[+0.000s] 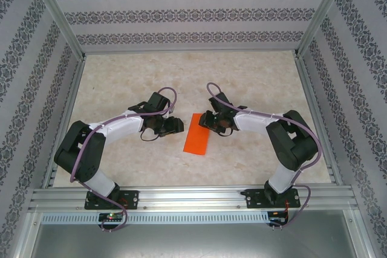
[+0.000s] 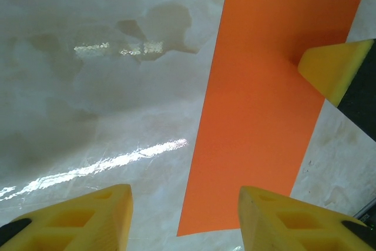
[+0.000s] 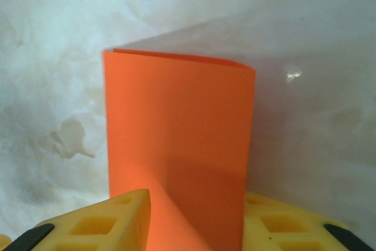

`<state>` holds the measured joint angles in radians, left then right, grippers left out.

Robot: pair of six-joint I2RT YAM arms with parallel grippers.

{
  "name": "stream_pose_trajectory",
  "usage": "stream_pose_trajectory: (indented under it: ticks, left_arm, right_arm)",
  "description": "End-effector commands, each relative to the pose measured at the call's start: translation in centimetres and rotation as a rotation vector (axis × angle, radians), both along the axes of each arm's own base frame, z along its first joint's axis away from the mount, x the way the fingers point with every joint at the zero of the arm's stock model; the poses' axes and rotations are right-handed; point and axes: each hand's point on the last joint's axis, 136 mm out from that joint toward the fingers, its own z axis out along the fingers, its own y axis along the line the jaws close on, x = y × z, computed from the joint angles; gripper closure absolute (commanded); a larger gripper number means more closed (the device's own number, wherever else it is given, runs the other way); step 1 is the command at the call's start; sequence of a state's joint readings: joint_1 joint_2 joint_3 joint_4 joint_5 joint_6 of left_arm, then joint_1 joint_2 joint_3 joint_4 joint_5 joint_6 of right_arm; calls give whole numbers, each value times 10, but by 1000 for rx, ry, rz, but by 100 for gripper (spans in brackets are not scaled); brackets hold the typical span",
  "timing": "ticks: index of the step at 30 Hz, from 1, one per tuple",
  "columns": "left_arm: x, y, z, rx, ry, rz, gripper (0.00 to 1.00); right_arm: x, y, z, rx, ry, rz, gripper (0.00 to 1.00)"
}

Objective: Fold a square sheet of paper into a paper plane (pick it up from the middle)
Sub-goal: Move the square sheet of paper to the center of the table.

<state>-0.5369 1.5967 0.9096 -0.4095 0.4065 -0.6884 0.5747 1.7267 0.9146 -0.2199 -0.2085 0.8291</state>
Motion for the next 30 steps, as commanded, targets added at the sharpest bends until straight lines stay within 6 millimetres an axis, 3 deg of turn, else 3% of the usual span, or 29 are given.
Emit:
stream_pose_trajectory:
  ticks: [1,4,10,19,24,30]
  left_arm:
    - [1,-3,1,-12,-11,-16,48]
    - [1,-3,0,-11,-9,-18,48]
    - [0,-3,-1,-16,-6,-15,48]
    - [1,-2,1,-16,-9,-10,48]
    - [1,-2,2,-12,-11,-12,48]
    - [3,-1,5,-9,-20,0,48]
  right_arm:
    - [4,12,4,2,-5,68,59]
    - [6,10,4,-41,-6,94,63]
    - [13,31,15,56,-32,211,63]
    - [17,48,27,169,-37,260,75]
    - [17,56,46,299,-68,250,84]
    - [18,58,73,403,-113,237,86]
